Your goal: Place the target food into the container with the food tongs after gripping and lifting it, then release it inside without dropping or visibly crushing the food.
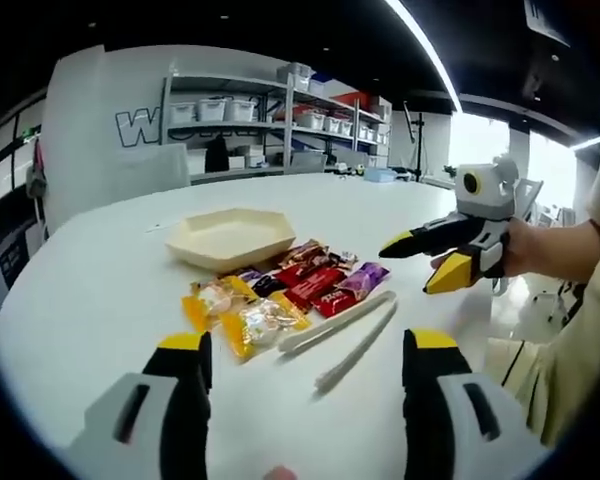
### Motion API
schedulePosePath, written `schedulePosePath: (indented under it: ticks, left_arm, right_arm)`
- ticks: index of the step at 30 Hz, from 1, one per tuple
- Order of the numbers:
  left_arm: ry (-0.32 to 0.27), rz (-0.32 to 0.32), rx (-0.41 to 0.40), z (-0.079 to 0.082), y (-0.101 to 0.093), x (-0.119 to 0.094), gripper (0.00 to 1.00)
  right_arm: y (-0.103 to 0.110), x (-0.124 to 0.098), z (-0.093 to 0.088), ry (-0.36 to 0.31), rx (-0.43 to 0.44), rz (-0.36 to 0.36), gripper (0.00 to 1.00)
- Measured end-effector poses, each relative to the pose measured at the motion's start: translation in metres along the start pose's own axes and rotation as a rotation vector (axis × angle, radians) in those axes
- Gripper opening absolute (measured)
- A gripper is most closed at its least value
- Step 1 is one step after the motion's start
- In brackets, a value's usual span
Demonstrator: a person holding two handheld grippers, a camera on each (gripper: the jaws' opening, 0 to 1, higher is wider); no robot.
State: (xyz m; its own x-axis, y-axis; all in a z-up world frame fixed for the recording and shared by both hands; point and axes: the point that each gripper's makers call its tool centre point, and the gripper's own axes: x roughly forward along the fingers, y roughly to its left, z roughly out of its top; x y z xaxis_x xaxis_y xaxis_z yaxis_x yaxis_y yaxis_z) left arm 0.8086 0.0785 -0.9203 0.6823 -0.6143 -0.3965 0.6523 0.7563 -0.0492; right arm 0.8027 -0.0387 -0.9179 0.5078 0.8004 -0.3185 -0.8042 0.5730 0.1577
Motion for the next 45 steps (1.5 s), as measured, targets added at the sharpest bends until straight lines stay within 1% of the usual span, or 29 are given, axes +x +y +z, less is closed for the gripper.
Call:
schedulePosePath:
  ticks: [4,8,11,13,14,15,17,20,21,22,23,26,30,32,38,39,43,45]
  left_arm:
    - [0.008,-0.015,0.009,-0.003,-0.003,0.001,0.71]
    - [0.019,-0.031,0.019,-0.006,-0.006,0.002,0.61]
    - [0.043,-0.055,0.029,-0.012,-0.01,0.004,0.51]
    - [0.085,-0.067,0.07,-0.02,-0.012,0.005,0.42]
    - [0.092,-0.073,0.081,-0.022,-0.014,0.007,0.39]
    - [0.088,-0.073,0.075,-0.021,-0.015,0.007,0.36]
    - [0.083,-0.083,0.069,-0.02,-0.017,0.007,0.34]
    - [0.096,-0.089,0.082,-0.022,-0.018,0.008,0.29]
    - [0.104,-0.09,0.089,-0.023,-0.018,0.009,0.27]
    - [0.134,-0.092,0.112,-0.029,-0.018,0.009,0.22]
    - [0.145,-0.094,0.118,-0.031,-0.018,0.009,0.2]
    - [0.14,-0.099,0.11,-0.032,-0.019,0.009,0.18]
    - [0.147,-0.098,0.112,-0.034,-0.019,0.009,0.17]
    - [0.154,-0.098,0.118,-0.036,-0.019,0.01,0.16]
    - [0.155,-0.098,0.112,-0.036,-0.017,0.011,0.15]
    - [0.157,-0.098,0.113,-0.037,-0.017,0.011,0.15]
    - [0.158,-0.102,0.1,-0.038,-0.017,0.012,0.14]
    - [0.164,-0.119,0.091,-0.039,-0.02,0.012,0.11]
  right_arm:
    - [0.002,0.002,-0.002,0.009,-0.003,0.013,0.5]
    - [0.004,0.003,-0.006,0.026,-0.013,0.023,0.43]
    - [0.006,0.003,-0.01,0.039,-0.016,0.032,0.39]
    - [0.006,0.004,-0.01,0.04,-0.019,0.037,0.38]
    - [0.007,0.004,-0.01,0.039,-0.019,0.039,0.37]
    - [0.008,0.004,-0.01,0.037,-0.018,0.048,0.36]
    - [0.008,0.005,-0.011,0.04,-0.017,0.05,0.34]
    - [0.009,0.006,-0.013,0.048,-0.016,0.06,0.33]
    - [0.01,0.007,-0.013,0.049,-0.013,0.063,0.33]
    - [0.012,0.007,-0.013,0.049,-0.001,0.076,0.34]
    - [0.014,0.008,-0.013,0.048,-0.003,0.082,0.35]
    - [0.014,0.01,-0.015,0.06,-0.018,0.08,0.35]
    - [0.012,0.012,-0.017,0.07,-0.016,0.074,0.34]
    - [0.012,0.013,-0.02,0.086,-0.016,0.075,0.34]
    - [0.015,0.015,-0.025,0.111,-0.019,0.086,0.32]
    - [0.016,0.015,-0.024,0.107,-0.022,0.086,0.32]
    - [0.018,0.016,-0.025,0.109,-0.021,0.098,0.28]
    - [0.021,0.016,-0.027,0.12,-0.019,0.113,0.26]
